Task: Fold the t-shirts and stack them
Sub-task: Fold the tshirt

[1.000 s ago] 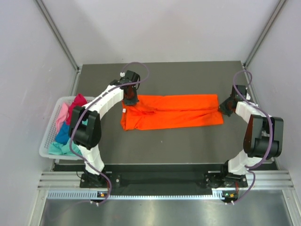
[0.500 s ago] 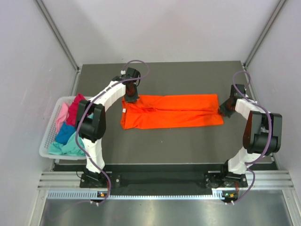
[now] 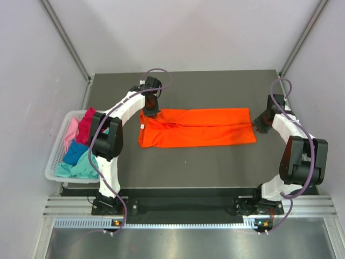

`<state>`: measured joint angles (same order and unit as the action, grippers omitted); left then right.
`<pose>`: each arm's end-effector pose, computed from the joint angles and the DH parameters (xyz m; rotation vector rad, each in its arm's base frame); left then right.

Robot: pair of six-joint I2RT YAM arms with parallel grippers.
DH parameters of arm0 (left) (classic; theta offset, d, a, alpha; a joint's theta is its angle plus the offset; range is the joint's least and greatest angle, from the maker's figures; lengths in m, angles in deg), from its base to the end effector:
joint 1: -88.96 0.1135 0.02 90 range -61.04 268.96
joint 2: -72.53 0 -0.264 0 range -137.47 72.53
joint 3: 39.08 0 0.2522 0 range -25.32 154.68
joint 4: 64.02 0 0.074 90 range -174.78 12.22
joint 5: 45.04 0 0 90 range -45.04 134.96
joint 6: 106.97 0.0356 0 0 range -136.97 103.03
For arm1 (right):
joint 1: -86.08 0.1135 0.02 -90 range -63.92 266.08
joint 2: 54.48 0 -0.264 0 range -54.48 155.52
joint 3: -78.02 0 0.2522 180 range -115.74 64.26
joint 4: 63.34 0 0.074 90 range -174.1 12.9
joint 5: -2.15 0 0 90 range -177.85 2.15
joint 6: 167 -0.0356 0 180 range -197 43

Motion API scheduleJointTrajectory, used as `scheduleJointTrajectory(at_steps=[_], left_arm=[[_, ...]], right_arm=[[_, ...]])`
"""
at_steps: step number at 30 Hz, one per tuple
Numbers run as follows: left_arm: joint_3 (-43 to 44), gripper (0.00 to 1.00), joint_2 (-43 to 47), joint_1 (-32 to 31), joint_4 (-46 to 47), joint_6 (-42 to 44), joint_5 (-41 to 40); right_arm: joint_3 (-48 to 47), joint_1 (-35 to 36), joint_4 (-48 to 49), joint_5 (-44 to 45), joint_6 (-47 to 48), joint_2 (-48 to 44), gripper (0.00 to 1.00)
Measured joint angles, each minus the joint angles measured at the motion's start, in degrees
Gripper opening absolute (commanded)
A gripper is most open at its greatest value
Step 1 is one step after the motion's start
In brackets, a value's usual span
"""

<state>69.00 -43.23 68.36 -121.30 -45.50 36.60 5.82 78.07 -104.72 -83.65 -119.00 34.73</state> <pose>0.4052 -0.1468 0.2186 -0.2290 2.6745 -0.0694 0.3115 -0.0465 0.2104 1.1194 2.3363 0.1235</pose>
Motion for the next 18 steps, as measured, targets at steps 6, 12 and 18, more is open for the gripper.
scheduleJointTrajectory(at_steps=[6,12,18], left_arm=[[0.2,0.00,0.0,0.2,0.0,0.0,0.0],[2.0,0.00,-0.9,0.6,-0.2,0.0,0.0],[3.8,0.00,-3.0,0.8,-0.8,0.0,-0.1]], right_arm=[[5.3,0.0,0.6,-0.8,0.0,0.1,0.27],[8.9,0.1,1.2,1.3,0.0,0.2,0.22],[11.0,0.3,2.3,3.4,-0.2,-1.6,0.21]])
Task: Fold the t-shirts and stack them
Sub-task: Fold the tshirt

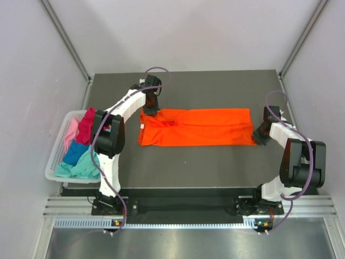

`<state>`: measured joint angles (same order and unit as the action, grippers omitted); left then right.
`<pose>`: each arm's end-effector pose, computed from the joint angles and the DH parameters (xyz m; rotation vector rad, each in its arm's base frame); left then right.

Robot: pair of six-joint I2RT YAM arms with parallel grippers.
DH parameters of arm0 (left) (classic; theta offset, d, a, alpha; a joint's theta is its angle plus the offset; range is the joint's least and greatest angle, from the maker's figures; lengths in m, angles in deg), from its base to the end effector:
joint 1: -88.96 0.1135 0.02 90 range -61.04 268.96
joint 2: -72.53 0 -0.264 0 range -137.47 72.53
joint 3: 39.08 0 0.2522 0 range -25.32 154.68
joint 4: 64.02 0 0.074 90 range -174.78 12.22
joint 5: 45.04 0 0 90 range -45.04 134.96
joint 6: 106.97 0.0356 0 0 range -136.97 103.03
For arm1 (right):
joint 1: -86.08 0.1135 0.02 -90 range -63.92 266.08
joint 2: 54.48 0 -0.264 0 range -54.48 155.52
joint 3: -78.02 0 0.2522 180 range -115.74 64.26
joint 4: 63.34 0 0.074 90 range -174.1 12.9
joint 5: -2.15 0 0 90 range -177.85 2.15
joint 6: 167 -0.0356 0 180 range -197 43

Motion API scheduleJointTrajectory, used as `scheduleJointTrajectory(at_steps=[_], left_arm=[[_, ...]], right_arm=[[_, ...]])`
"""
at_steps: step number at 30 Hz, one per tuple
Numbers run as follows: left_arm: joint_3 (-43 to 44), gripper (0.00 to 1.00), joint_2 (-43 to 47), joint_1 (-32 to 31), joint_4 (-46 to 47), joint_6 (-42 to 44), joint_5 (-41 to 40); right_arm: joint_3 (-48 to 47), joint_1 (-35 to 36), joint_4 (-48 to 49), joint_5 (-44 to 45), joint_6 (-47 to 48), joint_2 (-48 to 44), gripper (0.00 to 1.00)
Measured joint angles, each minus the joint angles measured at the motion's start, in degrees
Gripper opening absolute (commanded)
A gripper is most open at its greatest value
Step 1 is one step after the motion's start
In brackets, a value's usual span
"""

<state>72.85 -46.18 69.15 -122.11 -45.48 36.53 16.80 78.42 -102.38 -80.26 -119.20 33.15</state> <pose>0.4192 -0.1454 0.2164 -0.2473 2.6708 -0.0643 0.2772 -0.0420 0.1657 1.1708 2.4266 0.0034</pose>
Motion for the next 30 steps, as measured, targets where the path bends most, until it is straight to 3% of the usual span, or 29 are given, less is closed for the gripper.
scheduleJointTrajectory(at_steps=[3,7,10,19,30], left_arm=[[0.2,0.02,-0.6,0.0,-0.7,0.0,-0.2],[1.7,0.26,-1.1,0.0,-3.1,0.1,-0.9],[4.3,0.34,-1.2,0.0,-5.3,0.0,-2.6],[7.6,0.34,0.9,0.1,-7.2,1.0,-1.9],[-5.0,0.29,8.6,-0.2,-5.0,0.3,8.6]], right_arm=[[0.2,0.0,-0.1,0.7,0.0,-0.4,0.21],[0.2,0.0,-1.5,1.4,0.1,-1.3,0.23],[-1.0,0.0,-3.8,1.3,0.4,-2.4,0.24],[-8.7,0.0,-2.9,-5.3,2.3,-2.5,0.24],[-12.2,0.0,2.0,-10.3,2.4,12.3,0.22]])
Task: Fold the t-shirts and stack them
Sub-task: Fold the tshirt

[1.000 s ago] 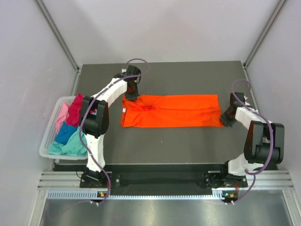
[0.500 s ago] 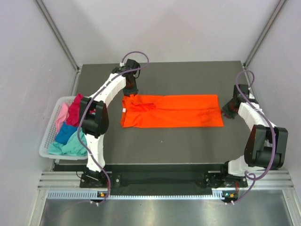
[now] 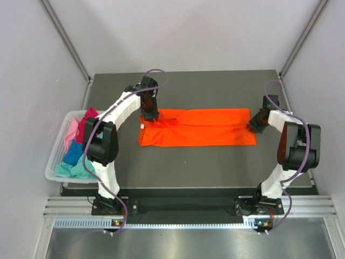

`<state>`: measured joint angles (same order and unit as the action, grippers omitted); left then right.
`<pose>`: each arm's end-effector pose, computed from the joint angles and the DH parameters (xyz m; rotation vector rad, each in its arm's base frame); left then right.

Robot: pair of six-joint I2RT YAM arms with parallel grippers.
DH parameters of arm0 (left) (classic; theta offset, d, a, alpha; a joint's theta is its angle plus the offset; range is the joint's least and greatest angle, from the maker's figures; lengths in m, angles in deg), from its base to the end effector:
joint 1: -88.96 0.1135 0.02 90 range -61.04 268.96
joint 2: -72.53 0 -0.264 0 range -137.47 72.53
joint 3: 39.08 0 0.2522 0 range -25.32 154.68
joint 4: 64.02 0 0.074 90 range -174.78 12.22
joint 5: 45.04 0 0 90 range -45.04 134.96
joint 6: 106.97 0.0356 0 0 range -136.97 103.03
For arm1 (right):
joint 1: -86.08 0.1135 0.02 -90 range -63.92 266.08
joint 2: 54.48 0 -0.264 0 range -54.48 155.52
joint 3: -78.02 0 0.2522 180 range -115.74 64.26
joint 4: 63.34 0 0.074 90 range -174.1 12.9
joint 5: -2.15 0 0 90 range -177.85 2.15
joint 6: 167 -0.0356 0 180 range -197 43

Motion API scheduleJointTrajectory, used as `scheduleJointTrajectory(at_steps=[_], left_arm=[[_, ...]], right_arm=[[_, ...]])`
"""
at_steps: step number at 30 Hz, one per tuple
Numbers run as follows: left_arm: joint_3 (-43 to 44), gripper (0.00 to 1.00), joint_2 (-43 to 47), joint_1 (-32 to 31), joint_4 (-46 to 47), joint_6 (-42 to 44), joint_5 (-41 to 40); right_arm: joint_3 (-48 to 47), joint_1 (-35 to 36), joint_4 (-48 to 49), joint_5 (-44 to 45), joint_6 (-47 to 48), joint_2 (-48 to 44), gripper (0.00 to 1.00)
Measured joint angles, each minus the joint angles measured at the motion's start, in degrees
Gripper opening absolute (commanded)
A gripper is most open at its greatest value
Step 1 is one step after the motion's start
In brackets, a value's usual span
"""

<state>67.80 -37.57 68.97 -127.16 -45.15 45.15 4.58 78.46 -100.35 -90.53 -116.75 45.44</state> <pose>0.3819 -0.1391 0.2469 -0.1959 2.7494 -0.2396 0.3373 -0.0435 0.1631 1.0710 2.4785 0.2367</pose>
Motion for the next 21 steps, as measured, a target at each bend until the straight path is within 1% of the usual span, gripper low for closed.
scheduleJointTrajectory(at_steps=[3,9,16,19,21], left_arm=[[-2.6,0.27,0.0,0.0,0.5,-0.7,1.8],[-4.5,0.25,-0.1,0.0,2.2,-2.8,2.8],[-4.5,0.24,-1.3,-0.3,5.6,-4.7,2.7],[-3.7,0.24,-3.8,-0.4,6.5,-5.4,1.7],[-1.3,0.24,-6.5,-0.5,6.8,-5.5,0.6]], right_arm=[[-0.1,0.1,0.3,1.4,-0.4,-0.2,0.22],[0.0,0.2,0.5,3.7,-0.8,-1.2,0.23],[0.0,0.2,0.5,3.6,-0.7,-5.1,0.25],[0.0,0.2,0.5,3.0,-0.7,-7.5,0.25],[0.0,0.3,0.5,2.3,-0.4,-8.9,0.26]])
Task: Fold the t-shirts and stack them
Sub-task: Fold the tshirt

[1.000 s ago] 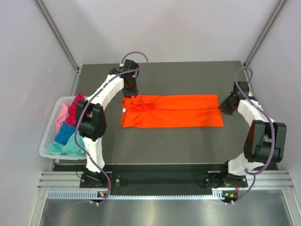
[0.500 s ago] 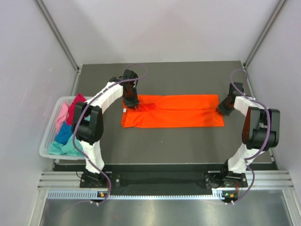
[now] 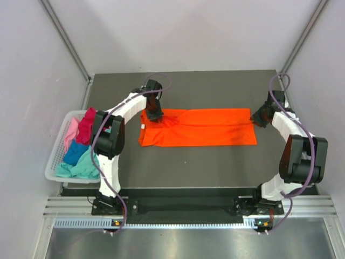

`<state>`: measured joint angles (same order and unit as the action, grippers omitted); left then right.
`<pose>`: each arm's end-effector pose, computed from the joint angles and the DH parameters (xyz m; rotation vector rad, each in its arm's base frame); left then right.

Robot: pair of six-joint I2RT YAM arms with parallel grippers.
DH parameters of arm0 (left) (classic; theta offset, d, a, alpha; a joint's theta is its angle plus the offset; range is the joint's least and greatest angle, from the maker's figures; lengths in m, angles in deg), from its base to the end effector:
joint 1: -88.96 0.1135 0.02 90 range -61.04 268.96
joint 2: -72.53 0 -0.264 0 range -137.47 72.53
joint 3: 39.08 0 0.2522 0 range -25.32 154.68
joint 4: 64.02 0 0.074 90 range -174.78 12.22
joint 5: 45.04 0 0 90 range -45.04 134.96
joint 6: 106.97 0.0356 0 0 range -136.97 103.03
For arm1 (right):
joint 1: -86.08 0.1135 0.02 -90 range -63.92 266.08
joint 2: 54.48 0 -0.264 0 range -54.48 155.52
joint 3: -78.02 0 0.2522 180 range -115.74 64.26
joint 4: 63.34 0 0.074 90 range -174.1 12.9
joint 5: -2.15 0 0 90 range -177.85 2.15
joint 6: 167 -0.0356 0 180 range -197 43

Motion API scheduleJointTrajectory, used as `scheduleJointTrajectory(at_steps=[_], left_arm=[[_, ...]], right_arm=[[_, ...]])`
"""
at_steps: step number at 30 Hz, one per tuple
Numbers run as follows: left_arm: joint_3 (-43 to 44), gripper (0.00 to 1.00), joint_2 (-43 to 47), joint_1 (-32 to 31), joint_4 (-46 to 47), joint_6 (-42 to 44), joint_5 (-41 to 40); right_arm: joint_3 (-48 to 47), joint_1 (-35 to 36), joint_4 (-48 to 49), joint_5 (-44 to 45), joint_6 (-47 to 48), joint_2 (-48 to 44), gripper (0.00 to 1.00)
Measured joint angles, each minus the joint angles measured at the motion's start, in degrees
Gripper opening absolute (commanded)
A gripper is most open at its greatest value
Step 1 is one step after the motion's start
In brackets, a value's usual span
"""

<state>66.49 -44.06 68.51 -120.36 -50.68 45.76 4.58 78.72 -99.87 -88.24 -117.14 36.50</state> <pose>0.4008 -0.1500 0.2002 -0.3175 2.7653 -0.2710 0.3266 -0.0419 0.2127 1.0169 2.3181 0.2399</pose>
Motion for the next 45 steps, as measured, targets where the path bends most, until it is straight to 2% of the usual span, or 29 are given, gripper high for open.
scheduleJointTrajectory(at_steps=[6,9,13,18,23,28,36,45], left_arm=[[12.7,0.25,-7.6,0.0,1.1,1.4,-3.9],[18.6,0.25,-9.6,0.0,1.2,2.5,-6.1],[18.8,0.26,-9.1,0.0,0.7,3.3,-9.6],[12.2,0.27,-5.9,0.0,-2.0,3.5,-12.1],[-0.5,0.27,3.6,0.1,-3.3,3.4,-10.3],[-9.0,0.26,11.8,0.1,-4.2,3.1,-9.6],[-17.9,0.27,19.0,0.2,-4.5,3.0,-7.6],[-28.5,0.28,22.9,0.1,-3.6,2.9,-3.2]], right_arm=[[0.1,2.6,1.0,-3.7,2.3,-5.2,0.28],[0.1,8.5,2.8,-5.0,4.0,-7.4,0.30],[-0.2,16.9,5.6,-8.3,6.2,-6.5,0.31],[-3.6,23.9,8.2,-13.0,7.9,1.6,0.30],[-8.9,29.3,11.1,-17.9,8.1,9.8,0.29],[-13.2,34.0,15.3,-23.8,7.3,14.8,0.29],[-18.1,36.4,19.0,-27.8,6.5,24.1,0.27],[-21.9,36.3,15.5,-25.6,7.8,29.4,0.25]])
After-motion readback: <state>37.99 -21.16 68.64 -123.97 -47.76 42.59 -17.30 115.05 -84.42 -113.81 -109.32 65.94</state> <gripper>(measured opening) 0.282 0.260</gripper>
